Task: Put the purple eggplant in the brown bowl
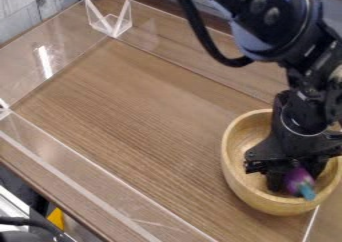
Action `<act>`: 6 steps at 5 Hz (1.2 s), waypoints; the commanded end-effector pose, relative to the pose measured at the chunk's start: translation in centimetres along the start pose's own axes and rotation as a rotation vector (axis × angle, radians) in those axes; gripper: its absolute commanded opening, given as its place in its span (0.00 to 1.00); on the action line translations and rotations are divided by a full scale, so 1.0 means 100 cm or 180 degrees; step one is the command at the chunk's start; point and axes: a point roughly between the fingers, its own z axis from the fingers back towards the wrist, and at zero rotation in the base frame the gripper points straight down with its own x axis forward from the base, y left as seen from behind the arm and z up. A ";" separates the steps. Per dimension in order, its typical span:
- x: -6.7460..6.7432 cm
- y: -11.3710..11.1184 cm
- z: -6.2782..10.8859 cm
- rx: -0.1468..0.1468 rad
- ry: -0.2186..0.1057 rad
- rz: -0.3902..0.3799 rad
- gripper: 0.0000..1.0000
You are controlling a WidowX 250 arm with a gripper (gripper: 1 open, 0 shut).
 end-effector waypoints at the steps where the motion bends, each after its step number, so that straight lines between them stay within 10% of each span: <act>1: -0.010 -0.002 -0.003 0.0003 0.0012 -0.0132 0.00; 3: 0.004 -0.004 0.003 0.0079 -0.0003 -0.0110 0.00; 4: 0.005 -0.005 0.004 0.0111 -0.0023 -0.0134 1.00; 6: 0.000 -0.012 0.004 0.0175 -0.0059 -0.0198 1.00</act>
